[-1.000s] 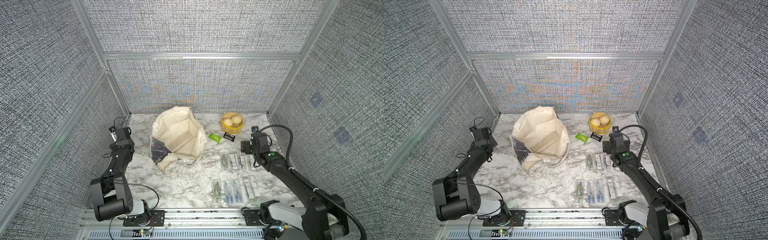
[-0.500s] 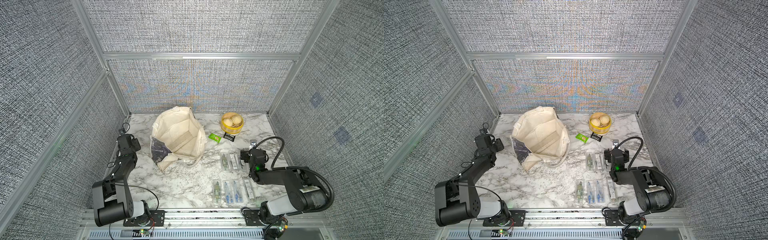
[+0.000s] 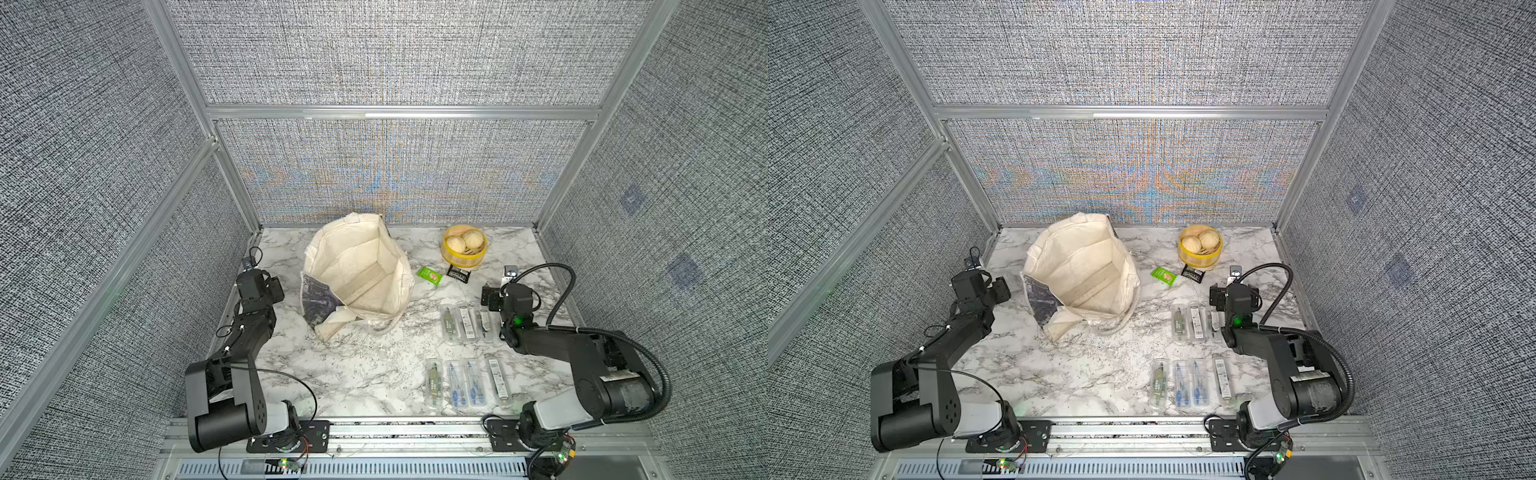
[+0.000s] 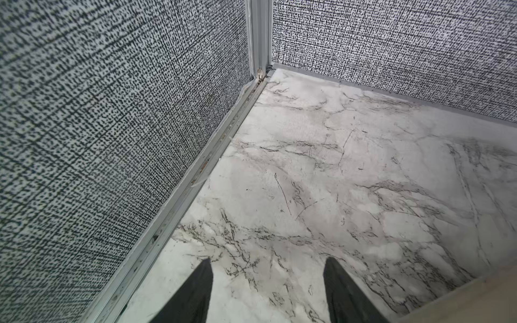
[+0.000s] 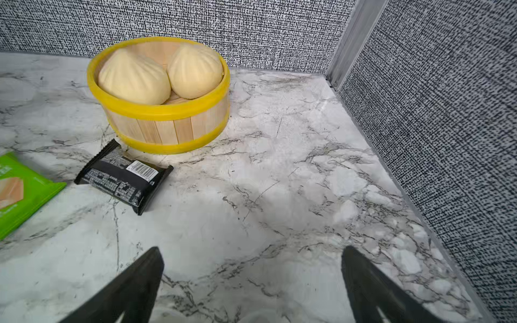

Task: Take out the compass set from the canvas bag
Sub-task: Reset both arms

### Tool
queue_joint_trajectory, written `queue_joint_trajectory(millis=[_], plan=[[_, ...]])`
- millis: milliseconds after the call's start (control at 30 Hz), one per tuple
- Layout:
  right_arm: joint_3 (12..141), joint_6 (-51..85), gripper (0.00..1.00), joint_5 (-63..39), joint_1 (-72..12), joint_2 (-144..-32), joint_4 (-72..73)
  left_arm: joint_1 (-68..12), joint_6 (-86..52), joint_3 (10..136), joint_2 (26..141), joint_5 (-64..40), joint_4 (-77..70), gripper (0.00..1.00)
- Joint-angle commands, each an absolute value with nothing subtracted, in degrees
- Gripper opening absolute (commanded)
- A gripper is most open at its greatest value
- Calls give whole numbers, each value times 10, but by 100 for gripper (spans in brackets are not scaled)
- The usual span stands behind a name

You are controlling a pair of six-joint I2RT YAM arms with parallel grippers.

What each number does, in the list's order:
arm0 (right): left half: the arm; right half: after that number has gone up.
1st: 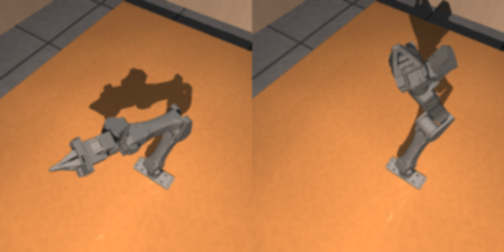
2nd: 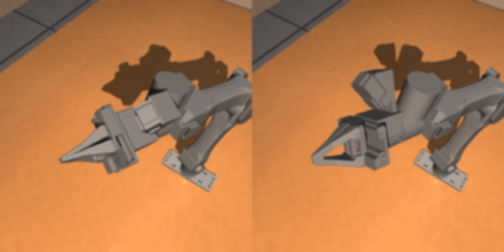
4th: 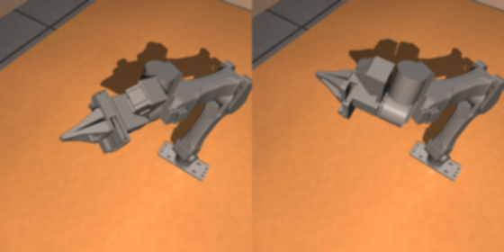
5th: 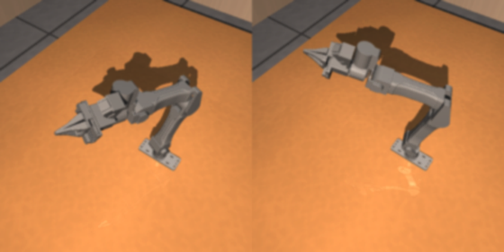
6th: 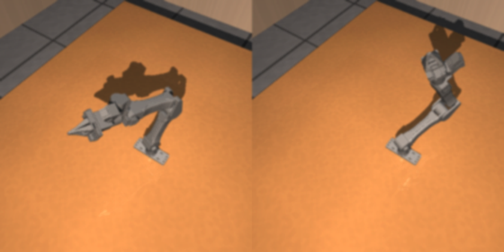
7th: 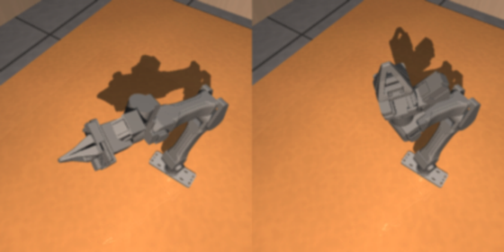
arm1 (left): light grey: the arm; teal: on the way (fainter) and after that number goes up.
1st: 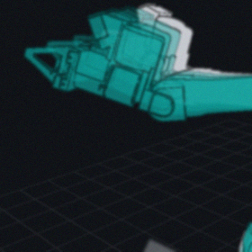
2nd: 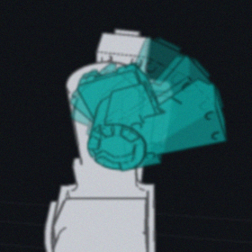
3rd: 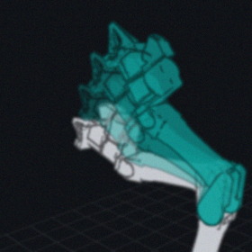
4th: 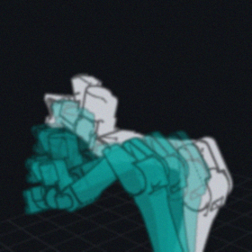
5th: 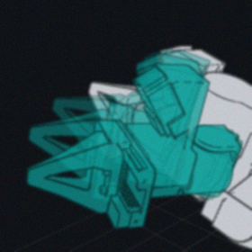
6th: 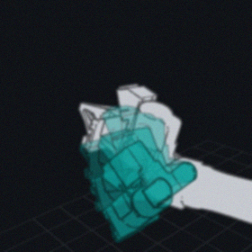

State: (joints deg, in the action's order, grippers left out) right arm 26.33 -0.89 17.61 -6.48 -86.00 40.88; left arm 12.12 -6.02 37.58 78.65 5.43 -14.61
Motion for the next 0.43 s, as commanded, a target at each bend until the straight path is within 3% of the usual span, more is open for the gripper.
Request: queue_joint_trajectory(millis=[0,400], plan=[[268,-3,99,173,-64,-861,401,121,-54,376,788,49,-162,64],[264,-3,99,171,-63,-859,405,121,-47,374,784,31,-160,64]])
